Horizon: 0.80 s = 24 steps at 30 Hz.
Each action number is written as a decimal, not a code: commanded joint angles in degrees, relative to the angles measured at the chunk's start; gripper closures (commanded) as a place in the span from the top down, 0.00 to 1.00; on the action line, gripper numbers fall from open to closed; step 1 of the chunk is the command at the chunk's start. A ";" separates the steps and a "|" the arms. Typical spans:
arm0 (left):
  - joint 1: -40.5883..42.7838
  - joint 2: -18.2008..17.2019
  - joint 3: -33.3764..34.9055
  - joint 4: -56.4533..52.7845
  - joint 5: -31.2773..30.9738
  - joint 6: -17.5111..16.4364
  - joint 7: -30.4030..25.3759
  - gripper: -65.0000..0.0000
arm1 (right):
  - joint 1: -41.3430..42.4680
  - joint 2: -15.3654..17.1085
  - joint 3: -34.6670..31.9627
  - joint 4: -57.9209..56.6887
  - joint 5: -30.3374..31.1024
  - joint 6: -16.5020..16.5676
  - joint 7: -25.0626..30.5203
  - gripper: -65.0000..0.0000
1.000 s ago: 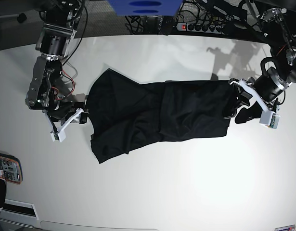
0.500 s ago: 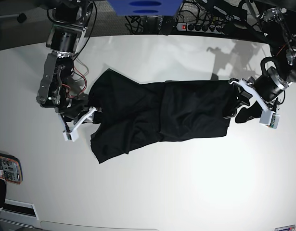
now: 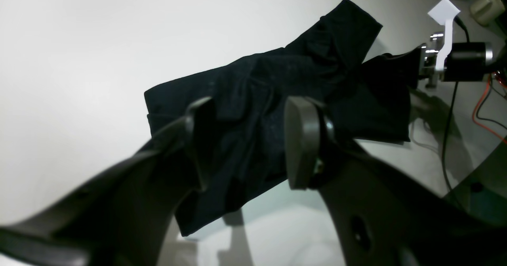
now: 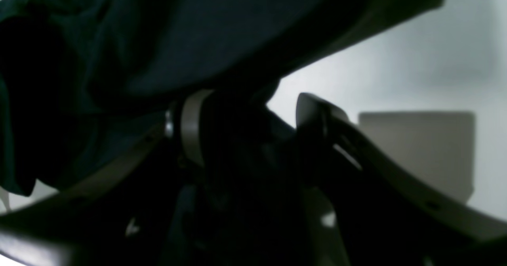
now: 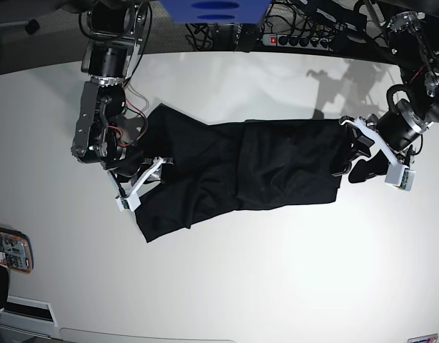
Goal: Fold the T-shirt properly
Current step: 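Lower the right gripper onto the strip's free end and pinch it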
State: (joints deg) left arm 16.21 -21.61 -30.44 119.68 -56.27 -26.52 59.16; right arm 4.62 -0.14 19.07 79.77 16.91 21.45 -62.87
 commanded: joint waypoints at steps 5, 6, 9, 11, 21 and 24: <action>-0.34 -0.59 -0.20 0.72 -1.00 -0.07 -1.35 0.43 | 0.43 -0.08 -0.30 0.45 4.50 0.04 -1.70 0.46; -0.34 -0.59 -0.20 0.72 -1.00 -0.07 -1.35 0.43 | 0.52 -0.08 -0.48 0.10 7.31 0.04 -1.70 0.46; -0.43 -0.59 -0.20 0.72 -1.00 -0.07 -1.35 0.43 | 0.70 0.10 -2.85 -1.04 11.62 0.04 -1.70 0.46; -0.43 -0.59 -0.20 0.72 -1.00 -0.07 -1.35 0.43 | 0.70 0.10 -4.08 -2.89 12.68 0.04 -1.52 0.46; -0.34 -0.59 -0.20 0.72 -1.09 -0.07 -1.27 0.43 | 0.87 0.27 -3.73 -12.47 12.50 0.04 4.28 0.46; -0.25 -0.59 -0.20 0.72 -1.00 -0.07 -1.18 0.43 | 3.86 0.80 -3.73 -12.82 12.50 -0.05 4.45 0.46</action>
State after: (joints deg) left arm 16.23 -21.58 -30.44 119.68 -56.31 -26.52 59.20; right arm 7.60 0.16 15.35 66.87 33.34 23.53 -57.14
